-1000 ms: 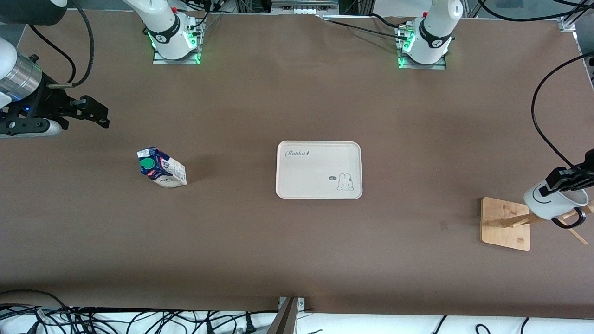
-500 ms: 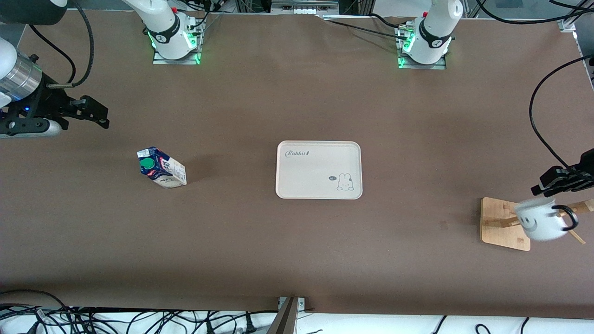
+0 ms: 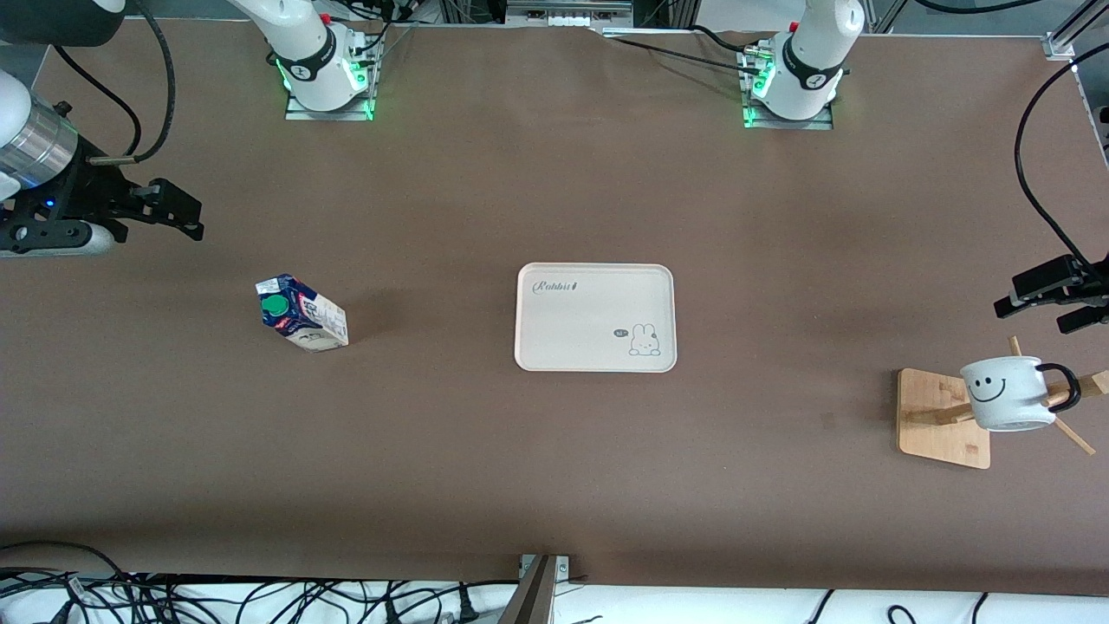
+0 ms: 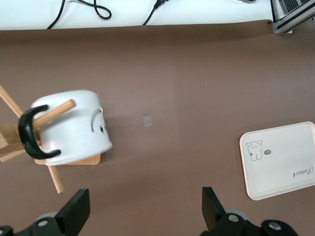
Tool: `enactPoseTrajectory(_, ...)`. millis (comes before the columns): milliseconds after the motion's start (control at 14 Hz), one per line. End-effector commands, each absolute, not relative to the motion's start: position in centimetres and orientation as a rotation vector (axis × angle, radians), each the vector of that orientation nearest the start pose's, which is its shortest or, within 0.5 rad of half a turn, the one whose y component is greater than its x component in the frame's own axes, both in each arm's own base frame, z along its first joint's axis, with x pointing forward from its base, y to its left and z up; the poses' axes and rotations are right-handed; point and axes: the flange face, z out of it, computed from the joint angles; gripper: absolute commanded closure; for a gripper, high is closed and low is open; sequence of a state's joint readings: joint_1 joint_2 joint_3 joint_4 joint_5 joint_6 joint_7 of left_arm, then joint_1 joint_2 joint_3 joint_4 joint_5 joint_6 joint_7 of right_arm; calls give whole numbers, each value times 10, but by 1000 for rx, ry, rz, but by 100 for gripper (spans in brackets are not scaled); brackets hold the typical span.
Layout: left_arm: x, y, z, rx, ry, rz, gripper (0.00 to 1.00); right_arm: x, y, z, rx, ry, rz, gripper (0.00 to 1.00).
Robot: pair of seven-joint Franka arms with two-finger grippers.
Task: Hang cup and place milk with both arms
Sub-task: 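Hang the mug handle on a stand peg and open the left gripper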
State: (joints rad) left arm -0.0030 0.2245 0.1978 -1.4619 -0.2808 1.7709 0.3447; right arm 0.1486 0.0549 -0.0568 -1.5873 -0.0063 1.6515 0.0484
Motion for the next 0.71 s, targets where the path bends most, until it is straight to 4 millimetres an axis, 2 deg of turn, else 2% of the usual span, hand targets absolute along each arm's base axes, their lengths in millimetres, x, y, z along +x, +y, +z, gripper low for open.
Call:
enactPoseTrajectory(0, 607, 47, 583, -3279, 105, -181, 0, 576, 52, 600, -3153, -50, -38, 0)
enactPoseTrajectory(143, 590, 38, 584, -3278, 79, -110, 0, 576, 53, 600, -3153, -52, -40, 0)
enactPoseTrajectory(429, 566, 35, 569, -3301, 105, 44, 0, 576, 53, 600, -3153, -52, -40, 0)
enactPoseTrajectory(500, 563, 26, 568, -3289, 146, 111, 0, 577, 53, 601, -3152, -52, -45, 0)
enactPoseTrajectory(643, 569, -17, 584, -3109, 308, 134, 0, 578, 53, 600, -3153, -53, -64, 0)
